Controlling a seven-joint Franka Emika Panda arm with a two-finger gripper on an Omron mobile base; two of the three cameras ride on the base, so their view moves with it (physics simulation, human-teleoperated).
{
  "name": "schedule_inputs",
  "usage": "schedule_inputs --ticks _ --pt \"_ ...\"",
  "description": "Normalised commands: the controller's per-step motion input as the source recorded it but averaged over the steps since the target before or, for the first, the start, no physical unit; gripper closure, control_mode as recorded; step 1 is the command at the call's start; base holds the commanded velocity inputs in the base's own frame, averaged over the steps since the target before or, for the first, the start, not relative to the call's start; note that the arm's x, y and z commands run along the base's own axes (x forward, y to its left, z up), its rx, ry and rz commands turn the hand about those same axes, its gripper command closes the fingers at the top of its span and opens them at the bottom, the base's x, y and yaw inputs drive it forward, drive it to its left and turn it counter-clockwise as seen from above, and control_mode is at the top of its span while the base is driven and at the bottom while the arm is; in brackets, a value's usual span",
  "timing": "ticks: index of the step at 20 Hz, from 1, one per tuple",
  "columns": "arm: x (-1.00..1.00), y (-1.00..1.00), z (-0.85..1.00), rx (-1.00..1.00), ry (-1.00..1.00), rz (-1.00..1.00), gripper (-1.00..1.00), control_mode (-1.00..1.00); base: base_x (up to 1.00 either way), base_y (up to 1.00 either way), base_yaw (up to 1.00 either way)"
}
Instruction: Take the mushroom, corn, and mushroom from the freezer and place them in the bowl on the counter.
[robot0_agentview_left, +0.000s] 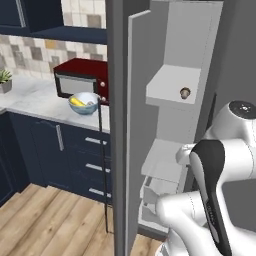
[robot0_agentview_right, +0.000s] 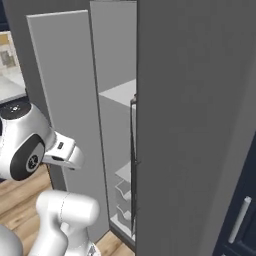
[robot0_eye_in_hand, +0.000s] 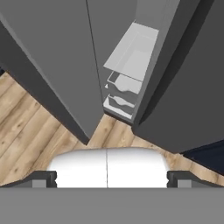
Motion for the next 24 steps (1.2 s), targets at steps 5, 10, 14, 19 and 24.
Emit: schedule_inputs --ticks 5,10,14,19,24 --pt "0.0 0.0 0.0 0.0 0.0 0.0 -1.0 1.0 0.33 0.05 0.0" --pt "0.0 0.0 0.0 0.0 0.0 0.0 -1.0 1.0 0.24 0.18 0.0" --pt "0.0 0.0 0.0 0.0 0.0 0.0 -1.0 1.0 0.33 0.15 0.0" --pt "0.0 0.0 0.0 0.0 0.0 0.0 -1.0 1.0 0.33 -0.02 0.0" --pt "0.0 0.0 0.0 0.0 0.0 0.0 -1.0 1.0 0.47 -0.08 0.0"
